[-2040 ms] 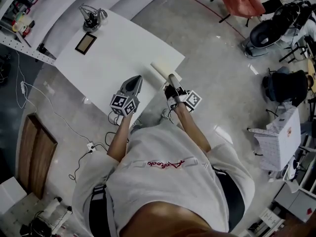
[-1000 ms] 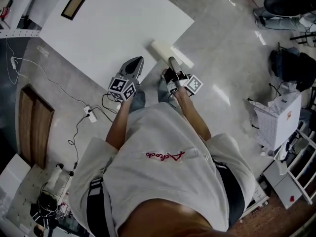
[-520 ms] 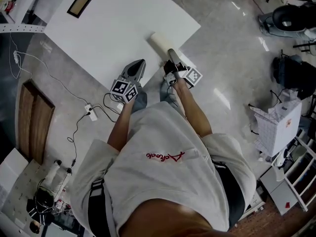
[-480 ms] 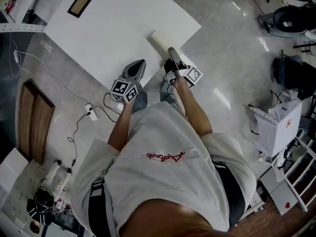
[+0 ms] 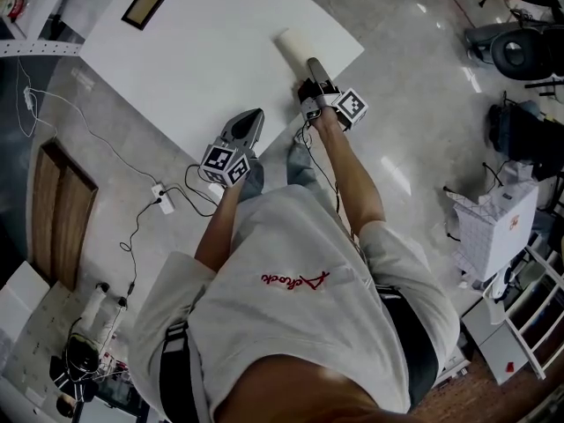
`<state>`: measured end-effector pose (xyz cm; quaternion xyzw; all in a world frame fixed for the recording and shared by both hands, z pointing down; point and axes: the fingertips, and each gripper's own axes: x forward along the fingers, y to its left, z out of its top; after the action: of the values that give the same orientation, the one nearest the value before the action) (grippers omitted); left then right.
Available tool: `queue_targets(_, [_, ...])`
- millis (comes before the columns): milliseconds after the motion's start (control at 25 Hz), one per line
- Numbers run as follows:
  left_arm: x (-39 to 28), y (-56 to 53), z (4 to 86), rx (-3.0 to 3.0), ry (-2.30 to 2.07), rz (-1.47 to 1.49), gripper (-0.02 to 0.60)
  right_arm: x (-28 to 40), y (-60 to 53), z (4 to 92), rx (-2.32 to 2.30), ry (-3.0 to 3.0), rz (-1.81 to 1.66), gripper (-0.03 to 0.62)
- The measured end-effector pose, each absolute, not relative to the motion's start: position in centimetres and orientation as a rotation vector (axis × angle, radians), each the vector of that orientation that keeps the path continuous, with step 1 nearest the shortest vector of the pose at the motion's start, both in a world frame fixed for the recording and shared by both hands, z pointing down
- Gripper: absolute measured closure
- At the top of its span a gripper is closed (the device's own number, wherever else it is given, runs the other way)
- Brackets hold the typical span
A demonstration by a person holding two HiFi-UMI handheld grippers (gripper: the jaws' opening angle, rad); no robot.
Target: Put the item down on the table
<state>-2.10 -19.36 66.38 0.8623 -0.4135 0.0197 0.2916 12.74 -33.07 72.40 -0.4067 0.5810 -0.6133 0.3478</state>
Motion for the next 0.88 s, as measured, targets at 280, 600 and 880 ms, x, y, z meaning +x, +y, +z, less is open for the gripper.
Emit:
queue_targets(280, [-2.3, -19.5, 66.5, 2.288, -1.107, 0.056, 0.571, 13.1, -35.3, 73.1, -1.079, 1.459, -1.613, 0.408])
queue_targets(600, [-2.6, -19.7, 66.7, 2.279, -1.096, 0.057, 0.571, 12.9, -35.6, 73.5, -1.071, 1.419, -1.639, 0.407])
queue_targets(880, [-2.1, -19.7, 67.0, 2.279, -1.092, 0.07, 0.571, 12.8, -36.2, 72.4, -0.996, 1.386, -1.643, 0.277])
